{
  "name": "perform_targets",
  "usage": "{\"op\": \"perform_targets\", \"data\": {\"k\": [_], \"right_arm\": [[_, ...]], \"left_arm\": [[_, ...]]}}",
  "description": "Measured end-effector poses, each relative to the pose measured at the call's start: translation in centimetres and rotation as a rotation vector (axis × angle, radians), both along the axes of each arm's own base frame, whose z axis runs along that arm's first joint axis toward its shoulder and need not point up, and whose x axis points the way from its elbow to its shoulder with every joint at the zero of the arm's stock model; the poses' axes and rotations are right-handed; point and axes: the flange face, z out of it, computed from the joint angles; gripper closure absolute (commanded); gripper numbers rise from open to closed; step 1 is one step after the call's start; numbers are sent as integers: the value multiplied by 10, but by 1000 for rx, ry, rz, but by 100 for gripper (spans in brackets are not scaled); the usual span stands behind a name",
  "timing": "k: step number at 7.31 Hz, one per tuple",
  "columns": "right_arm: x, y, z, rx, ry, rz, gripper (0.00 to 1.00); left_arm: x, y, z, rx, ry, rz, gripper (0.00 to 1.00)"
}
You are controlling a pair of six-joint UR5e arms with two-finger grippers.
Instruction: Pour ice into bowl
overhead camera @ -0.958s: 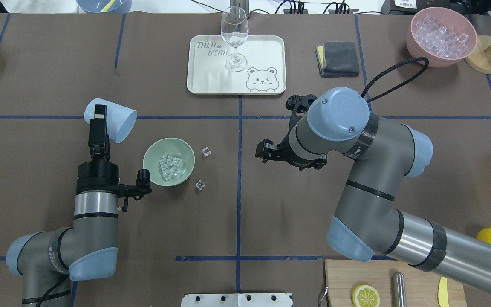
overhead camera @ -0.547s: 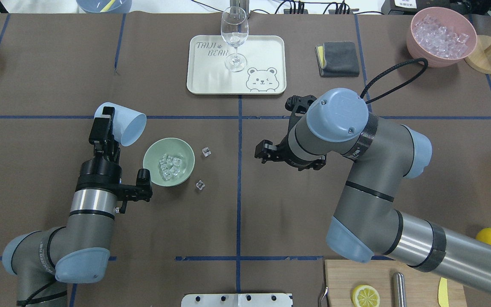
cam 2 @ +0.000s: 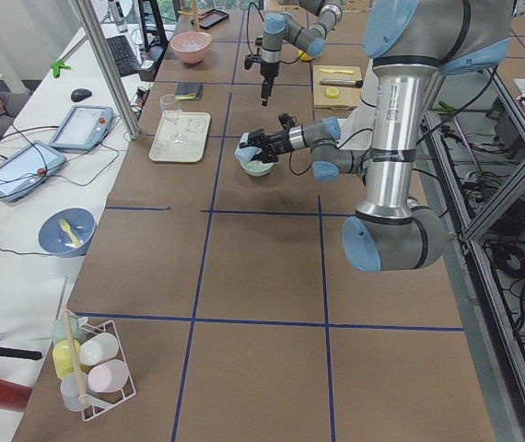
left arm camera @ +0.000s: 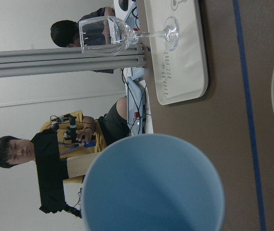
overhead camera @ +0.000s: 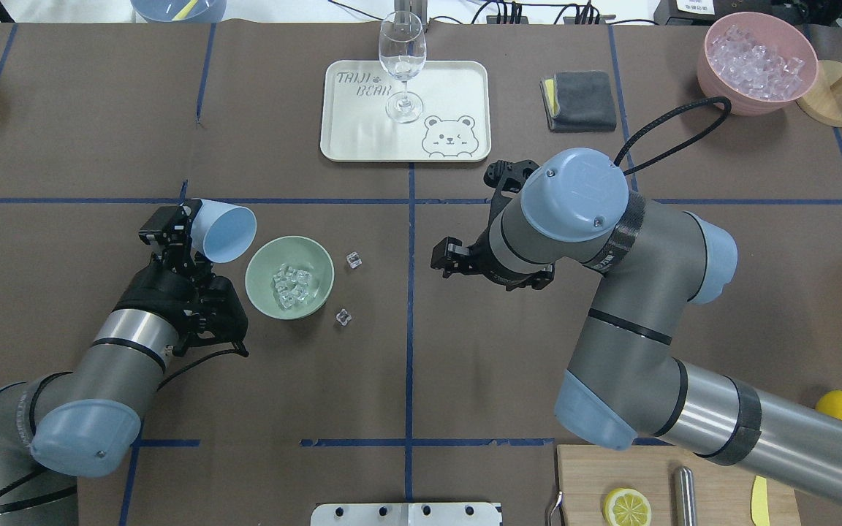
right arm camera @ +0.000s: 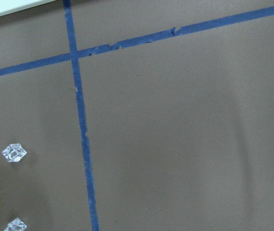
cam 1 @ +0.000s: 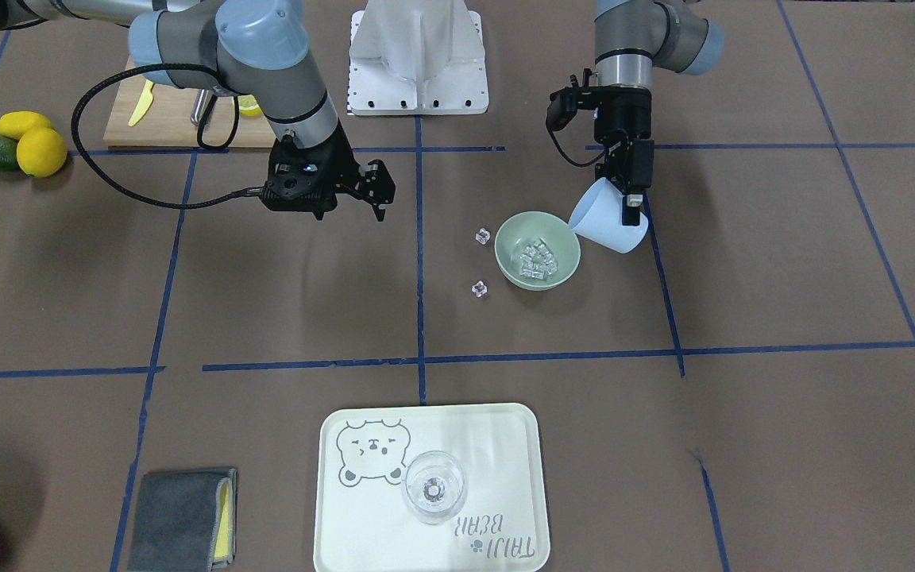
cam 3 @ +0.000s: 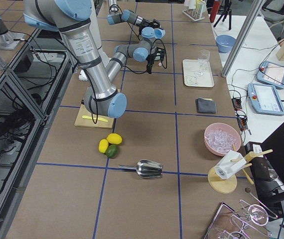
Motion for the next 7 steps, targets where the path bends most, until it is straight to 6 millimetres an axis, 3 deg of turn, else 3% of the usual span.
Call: {"op": "perform_targets", "data": {"k": [3,6,7], "right_arm": [[-10,7,-12,-16,-17,4,0],[-32,22,-34,-12,-35,10,0],[-48,23,-46,-4,-37,24,0]], "left_arm": [[-45,-4,35,-211,370,-52,100],[-115,1,100,-308,728,-166,100],[-133,0,126,-329,855,-199,100]]}}
